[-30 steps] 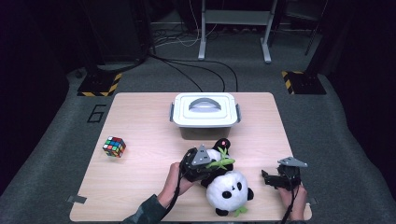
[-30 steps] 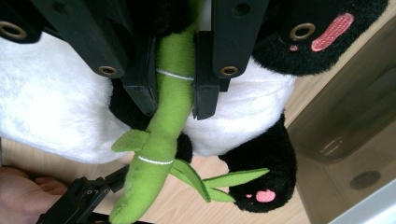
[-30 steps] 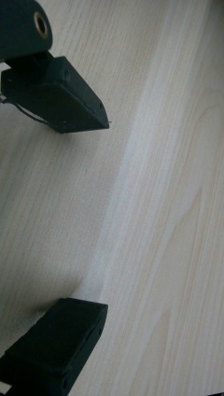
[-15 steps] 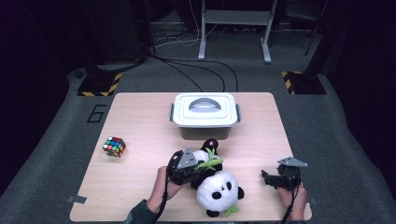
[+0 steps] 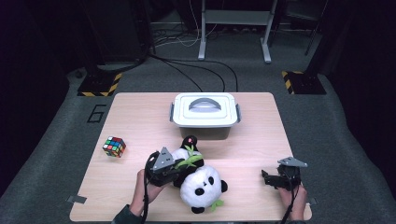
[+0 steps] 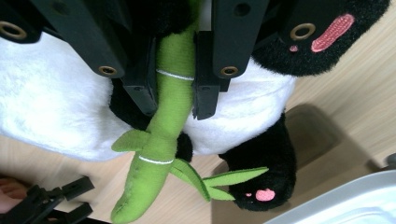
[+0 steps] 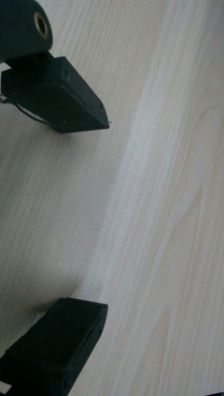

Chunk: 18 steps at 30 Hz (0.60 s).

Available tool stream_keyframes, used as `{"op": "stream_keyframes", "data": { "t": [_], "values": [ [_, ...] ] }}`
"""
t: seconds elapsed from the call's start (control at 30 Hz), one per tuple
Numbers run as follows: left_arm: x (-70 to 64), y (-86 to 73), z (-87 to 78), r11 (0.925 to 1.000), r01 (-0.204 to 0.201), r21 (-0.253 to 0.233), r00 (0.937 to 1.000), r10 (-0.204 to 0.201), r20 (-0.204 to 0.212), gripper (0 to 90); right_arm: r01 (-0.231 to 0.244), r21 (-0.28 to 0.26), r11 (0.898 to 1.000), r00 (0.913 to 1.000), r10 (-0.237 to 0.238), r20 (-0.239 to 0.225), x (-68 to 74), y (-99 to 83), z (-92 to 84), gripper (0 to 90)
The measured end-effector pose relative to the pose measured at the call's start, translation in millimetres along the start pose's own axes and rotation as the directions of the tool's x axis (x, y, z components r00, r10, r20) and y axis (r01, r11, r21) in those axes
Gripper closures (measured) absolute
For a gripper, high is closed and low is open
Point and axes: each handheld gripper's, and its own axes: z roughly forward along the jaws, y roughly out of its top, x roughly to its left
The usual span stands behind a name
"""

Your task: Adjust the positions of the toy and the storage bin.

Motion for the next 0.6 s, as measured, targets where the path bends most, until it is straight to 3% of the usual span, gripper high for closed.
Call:
{"op": "stream_keyframes", "data": {
  "t": [0.3,0.6],
  "values": [
    [20.3,-13.4,-22.1,0.9994,0.027,-0.021,0.9989,-0.028,-0.038,74.4,0.0,0.0,1.0,1.0,0.0,0.001,0.1,0.0,0.0,9.4],
    [47.5,-28.0,-44.4,0.9966,0.072,-0.04,0.9921,-0.076,-0.101,74.4,0.0,0.0,1.0,1.0,0.0,0.001,0.0,0.0,0.0,9.4]
  ]
}}
